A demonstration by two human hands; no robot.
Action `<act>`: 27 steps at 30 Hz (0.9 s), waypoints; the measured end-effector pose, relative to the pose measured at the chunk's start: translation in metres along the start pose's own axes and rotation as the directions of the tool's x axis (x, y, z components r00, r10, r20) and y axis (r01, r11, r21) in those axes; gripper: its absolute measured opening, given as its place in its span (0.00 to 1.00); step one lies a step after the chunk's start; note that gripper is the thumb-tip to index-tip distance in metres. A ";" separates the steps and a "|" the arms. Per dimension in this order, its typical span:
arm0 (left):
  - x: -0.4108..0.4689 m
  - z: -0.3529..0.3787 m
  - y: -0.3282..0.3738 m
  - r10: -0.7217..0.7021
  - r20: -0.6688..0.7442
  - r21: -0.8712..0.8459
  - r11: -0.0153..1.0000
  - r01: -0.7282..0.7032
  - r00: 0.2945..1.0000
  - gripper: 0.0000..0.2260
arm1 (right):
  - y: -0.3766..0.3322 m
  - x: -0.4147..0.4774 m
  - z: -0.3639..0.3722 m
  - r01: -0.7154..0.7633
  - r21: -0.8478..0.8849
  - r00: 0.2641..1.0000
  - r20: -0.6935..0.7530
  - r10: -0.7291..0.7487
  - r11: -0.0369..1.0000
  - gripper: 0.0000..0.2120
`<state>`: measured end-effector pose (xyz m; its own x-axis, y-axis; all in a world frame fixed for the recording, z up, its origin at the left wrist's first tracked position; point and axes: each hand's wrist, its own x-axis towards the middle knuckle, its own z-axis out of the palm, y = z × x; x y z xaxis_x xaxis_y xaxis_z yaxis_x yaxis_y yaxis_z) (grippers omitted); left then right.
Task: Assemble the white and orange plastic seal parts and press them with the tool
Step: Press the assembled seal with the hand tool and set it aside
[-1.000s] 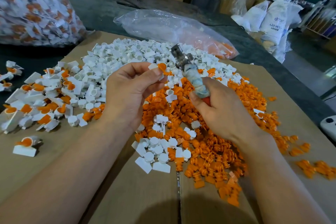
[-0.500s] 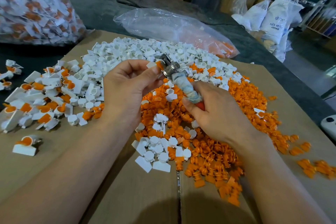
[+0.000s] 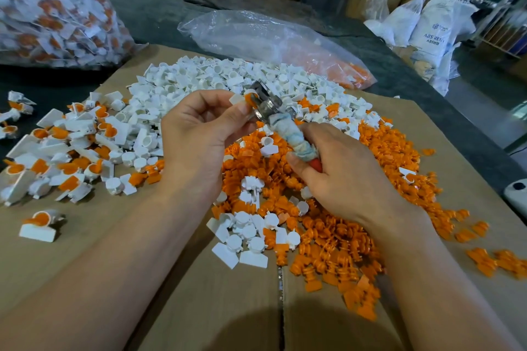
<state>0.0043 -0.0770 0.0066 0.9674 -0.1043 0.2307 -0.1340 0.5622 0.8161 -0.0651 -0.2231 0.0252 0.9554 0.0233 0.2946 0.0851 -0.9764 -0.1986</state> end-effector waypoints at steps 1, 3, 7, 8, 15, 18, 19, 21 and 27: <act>0.000 0.000 0.000 0.001 0.005 0.000 1.000 -0.001 1.000 0.05 | 0.000 0.000 0.000 0.002 0.012 1.000 0.002 -0.002 1.000 0.15; 0.000 0.000 0.001 0.002 0.015 0.004 1.000 -0.002 1.000 0.06 | 0.002 0.000 -0.001 0.009 0.039 1.000 0.008 -0.009 0.999 0.14; -0.001 -0.001 0.003 0.019 0.027 0.021 1.000 -0.020 0.999 0.06 | 0.004 0.001 -0.001 0.030 0.079 0.999 0.013 -0.031 0.996 0.16; -0.001 -0.001 0.003 0.025 0.031 0.026 0.999 -0.025 0.999 0.06 | 0.005 0.001 0.000 0.031 0.078 0.999 0.013 -0.032 0.996 0.18; -0.001 -0.001 0.003 0.017 0.040 0.042 0.999 -0.018 0.999 0.06 | 0.007 0.001 0.000 0.039 0.073 0.999 0.003 -0.040 0.997 0.15; -0.001 -0.001 0.005 0.006 0.040 0.024 1.000 -0.006 0.999 0.06 | 0.004 0.001 -0.001 0.051 0.122 0.999 0.011 -0.053 0.991 0.09; -0.002 -0.001 0.006 0.001 0.039 0.021 1.000 -0.001 0.999 0.06 | 0.003 0.001 -0.002 0.054 0.135 0.998 0.015 -0.057 0.989 0.08; -0.002 -0.001 0.006 -0.008 0.032 0.027 1.000 0.007 0.999 0.06 | 0.003 0.001 -0.003 0.054 0.153 0.998 0.019 -0.057 0.987 0.08; -0.002 -0.001 0.005 -0.007 0.016 0.072 0.997 0.006 1.000 0.08 | 0.001 0.000 -0.001 0.046 0.164 0.999 0.010 -0.048 0.985 0.06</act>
<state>0.0015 -0.0726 0.0099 0.9648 -0.1212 0.2332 -0.1435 0.5007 0.8537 -0.0648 -0.2247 0.0256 0.9529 0.0727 0.2944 0.1742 -0.9259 -0.3351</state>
